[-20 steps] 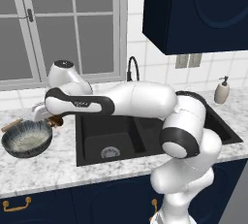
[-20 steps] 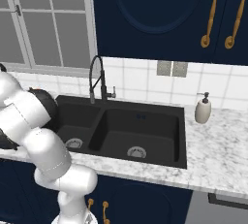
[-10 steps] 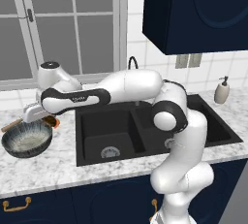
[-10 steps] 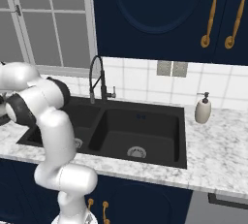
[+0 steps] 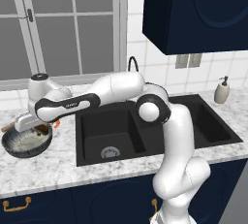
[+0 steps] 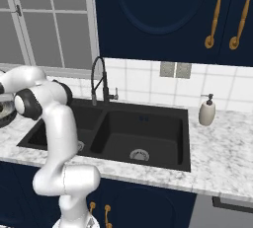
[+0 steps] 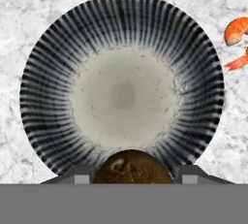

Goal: Pick the mushroom from the sink and place it in the bowl. Then pick the bowl and place it in the microwave. Then close the microwave door and press the start button.

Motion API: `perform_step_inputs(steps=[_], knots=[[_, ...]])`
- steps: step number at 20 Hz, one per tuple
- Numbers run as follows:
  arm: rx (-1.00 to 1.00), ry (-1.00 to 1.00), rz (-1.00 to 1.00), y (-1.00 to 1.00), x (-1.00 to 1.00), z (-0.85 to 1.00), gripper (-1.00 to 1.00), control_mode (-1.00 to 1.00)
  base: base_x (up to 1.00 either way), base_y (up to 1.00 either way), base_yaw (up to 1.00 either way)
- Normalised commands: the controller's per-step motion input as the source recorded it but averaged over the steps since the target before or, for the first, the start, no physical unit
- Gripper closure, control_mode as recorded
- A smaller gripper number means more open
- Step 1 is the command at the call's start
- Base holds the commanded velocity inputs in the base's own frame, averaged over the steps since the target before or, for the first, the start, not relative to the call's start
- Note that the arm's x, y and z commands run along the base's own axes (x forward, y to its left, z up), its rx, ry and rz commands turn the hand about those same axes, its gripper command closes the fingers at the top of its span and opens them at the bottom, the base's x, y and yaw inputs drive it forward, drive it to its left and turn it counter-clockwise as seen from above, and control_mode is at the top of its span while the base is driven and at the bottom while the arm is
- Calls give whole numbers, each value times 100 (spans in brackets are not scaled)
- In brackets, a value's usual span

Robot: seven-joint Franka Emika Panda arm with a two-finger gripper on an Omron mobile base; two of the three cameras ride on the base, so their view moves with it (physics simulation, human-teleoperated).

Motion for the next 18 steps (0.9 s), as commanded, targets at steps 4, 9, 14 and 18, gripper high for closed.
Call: perform_step_inputs(steps=[4,9,14,18], knots=[[-1,13,-1,11,10,-20,100,-100,0,0,0],[0,3,0,0,6,-42,100,-100,0,0,0],[0,2,0,0,25,-46,100,-100,0,0,0],[0,7,0,0,25,-42,100,-100,0,0,0]])
